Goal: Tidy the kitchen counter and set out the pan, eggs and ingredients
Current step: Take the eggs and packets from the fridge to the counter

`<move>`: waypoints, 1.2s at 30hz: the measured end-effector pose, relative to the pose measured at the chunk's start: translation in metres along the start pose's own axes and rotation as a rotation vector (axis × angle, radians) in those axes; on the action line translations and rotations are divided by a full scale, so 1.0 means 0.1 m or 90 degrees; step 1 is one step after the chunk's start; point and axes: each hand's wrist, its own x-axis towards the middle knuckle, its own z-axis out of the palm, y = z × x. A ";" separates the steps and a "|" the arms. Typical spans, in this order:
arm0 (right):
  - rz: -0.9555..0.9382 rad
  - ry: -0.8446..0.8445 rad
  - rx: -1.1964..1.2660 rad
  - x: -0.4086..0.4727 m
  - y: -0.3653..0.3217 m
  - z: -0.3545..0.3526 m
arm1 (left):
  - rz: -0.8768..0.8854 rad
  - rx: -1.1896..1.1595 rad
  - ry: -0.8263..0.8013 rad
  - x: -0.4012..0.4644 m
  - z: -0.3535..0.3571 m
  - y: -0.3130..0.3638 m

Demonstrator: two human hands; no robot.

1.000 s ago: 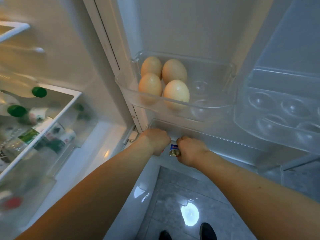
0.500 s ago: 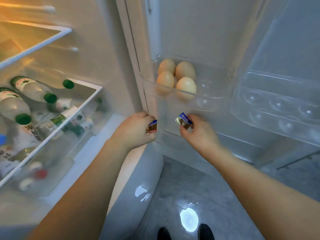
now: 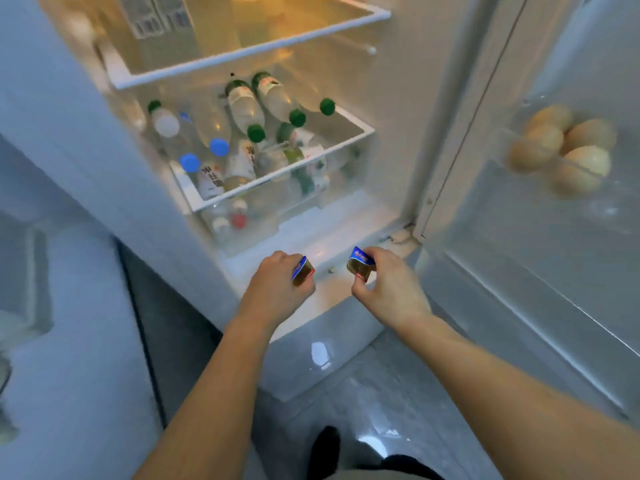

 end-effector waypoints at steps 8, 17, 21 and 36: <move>-0.206 -0.252 -0.003 -0.32 -0.49 0.46 | -0.258 -0.017 0.060 -1.44 0.05 -0.49; -0.500 -0.518 -0.051 -1.84 -0.93 0.90 | -0.581 -0.048 0.220 -3.78 0.16 -0.08; -0.638 -0.557 -0.067 -2.56 -1.09 0.88 | -0.670 -0.042 0.275 -4.66 0.28 0.15; -0.989 -0.759 0.053 -6.07 -1.18 0.55 | -1.003 -0.070 0.469 -7.95 1.06 1.92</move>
